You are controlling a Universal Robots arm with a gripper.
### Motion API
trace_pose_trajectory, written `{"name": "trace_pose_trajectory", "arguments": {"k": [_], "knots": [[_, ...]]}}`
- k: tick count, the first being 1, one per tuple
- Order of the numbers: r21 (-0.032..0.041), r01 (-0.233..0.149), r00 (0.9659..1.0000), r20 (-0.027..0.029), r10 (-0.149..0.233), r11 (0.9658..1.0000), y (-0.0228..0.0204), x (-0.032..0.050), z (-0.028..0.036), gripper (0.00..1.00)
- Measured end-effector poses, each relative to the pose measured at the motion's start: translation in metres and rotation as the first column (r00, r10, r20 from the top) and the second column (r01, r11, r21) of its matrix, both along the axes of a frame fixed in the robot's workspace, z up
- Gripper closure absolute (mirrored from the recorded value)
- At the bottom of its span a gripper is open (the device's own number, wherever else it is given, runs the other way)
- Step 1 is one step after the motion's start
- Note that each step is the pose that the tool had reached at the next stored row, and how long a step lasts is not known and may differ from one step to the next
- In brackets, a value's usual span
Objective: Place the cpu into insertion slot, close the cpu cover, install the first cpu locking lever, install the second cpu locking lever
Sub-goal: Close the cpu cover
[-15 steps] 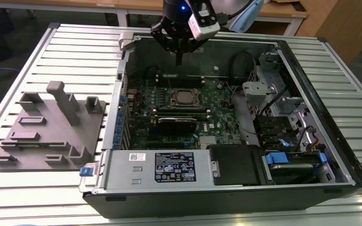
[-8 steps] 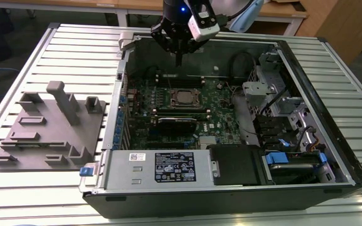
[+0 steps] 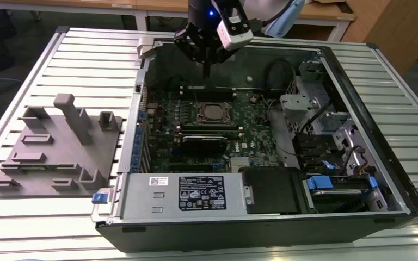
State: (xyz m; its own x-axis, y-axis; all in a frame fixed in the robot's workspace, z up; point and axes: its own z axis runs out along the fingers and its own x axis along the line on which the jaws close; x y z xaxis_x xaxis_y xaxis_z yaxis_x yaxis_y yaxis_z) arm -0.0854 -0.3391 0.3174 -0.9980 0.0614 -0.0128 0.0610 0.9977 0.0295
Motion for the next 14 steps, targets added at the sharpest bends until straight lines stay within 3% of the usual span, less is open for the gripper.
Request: {"name": "trace_pose_trajectory", "arguments": {"k": [14], "knots": [[0.0002, 0.000, 1.0000, 0.0002, 0.000, 1.0000, 0.0000, 0.0000, -0.0046, 0.90]]}}
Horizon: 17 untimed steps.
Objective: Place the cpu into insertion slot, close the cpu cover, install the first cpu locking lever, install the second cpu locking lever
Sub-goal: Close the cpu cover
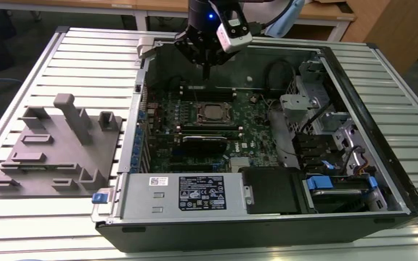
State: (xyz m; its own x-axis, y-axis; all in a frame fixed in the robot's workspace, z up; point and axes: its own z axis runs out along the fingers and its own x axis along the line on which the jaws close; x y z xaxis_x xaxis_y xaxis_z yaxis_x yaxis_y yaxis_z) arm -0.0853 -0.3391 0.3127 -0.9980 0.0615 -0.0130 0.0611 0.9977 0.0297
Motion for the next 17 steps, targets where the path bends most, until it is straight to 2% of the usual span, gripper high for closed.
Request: {"name": "trace_pose_trajectory", "arguments": {"k": [17], "knots": [[-0.0002, 0.000, 1.0000, -0.0001, 0.000, 1.0000, 0.0000, 0.0000, -0.0051, 0.90]]}}
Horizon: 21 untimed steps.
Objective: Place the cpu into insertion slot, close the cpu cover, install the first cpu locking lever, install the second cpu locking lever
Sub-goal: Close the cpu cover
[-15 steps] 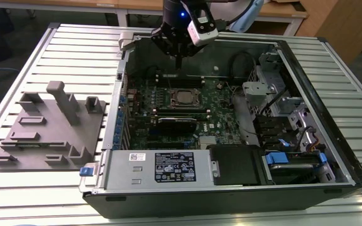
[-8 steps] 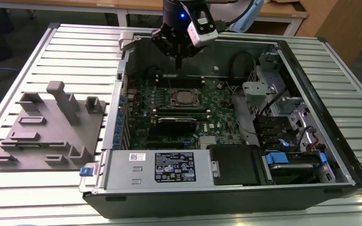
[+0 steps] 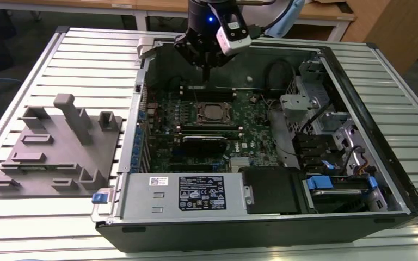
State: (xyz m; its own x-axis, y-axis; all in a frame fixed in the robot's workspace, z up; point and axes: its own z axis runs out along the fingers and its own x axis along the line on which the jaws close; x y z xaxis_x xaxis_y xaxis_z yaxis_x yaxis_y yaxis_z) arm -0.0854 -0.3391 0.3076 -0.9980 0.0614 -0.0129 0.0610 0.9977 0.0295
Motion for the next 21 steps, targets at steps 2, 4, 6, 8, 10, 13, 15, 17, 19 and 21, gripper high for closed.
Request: {"name": "trace_pose_trajectory", "arguments": {"k": [2, 4, 6, 8, 10, 13, 15, 17, 19, 21], "knots": [[-0.0001, 0.000, 1.0000, -0.0001, 0.000, 1.0000, 0.0000, 0.0000, -0.0007, 0.90], [-0.0001, 0.000, 1.0000, -0.0001, 0.000, 1.0000, 0.0000, 0.0000, -0.0015, 0.90], [0.0000, 0.000, 1.0000, -0.0001, 0.000, 1.0000, 0.0000, 0.0000, -0.0023, 0.90], [0.0000, 0.000, 1.0000, -0.0001, 0.000, 1.0000, 0.0000, 0.0000, -0.0039, 0.90], [0.0000, 0.000, 1.0000, 0.0000, 0.000, 1.0000, 0.0000, 0.0000, -0.0058, 0.90], [-0.0001, 0.000, 1.0000, -0.0001, 0.000, 1.0000, 0.0000, -0.0001, -0.0089, 0.90], [-0.0001, 0.000, 1.0000, -0.0001, 0.000, 1.0000, 0.0000, -0.0002, -0.0108, 0.90], [-0.0001, 0.000, 1.0000, -0.0001, 0.000, 1.0000, 0.0000, -0.0002, -0.0126, 0.90], [-0.0001, 0.000, 1.0000, -0.0001, 0.000, 1.0000, 0.0000, -0.0002, -0.0143, 0.90], [0.0000, 0.000, 1.0000, -0.0001, 0.000, 1.0000, 0.0000, -0.0002, -0.0159, 0.90]]}}
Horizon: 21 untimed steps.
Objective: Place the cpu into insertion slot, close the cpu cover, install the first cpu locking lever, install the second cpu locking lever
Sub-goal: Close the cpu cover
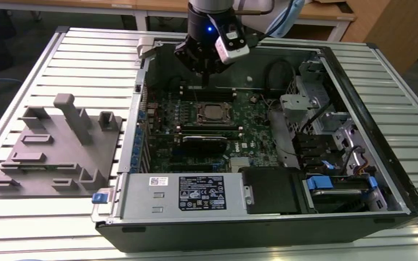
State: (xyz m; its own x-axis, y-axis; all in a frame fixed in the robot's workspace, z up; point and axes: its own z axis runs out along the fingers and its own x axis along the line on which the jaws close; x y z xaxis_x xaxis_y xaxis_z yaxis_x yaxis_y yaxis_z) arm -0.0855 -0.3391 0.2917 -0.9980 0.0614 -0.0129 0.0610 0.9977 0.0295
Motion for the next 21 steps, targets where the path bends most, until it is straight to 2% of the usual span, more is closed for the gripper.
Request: {"name": "trace_pose_trajectory", "arguments": {"k": [10, 21], "knots": [[0.0001, 0.000, 1.0000, 0.0002, 0.000, 1.0000, 0.0000, 0.0000, -0.0019, 0.90], [0.0000, 0.000, 1.0000, 0.0024, 0.000, 1.0000, -0.0001, -0.0003, -0.0148, 0.90]]}}
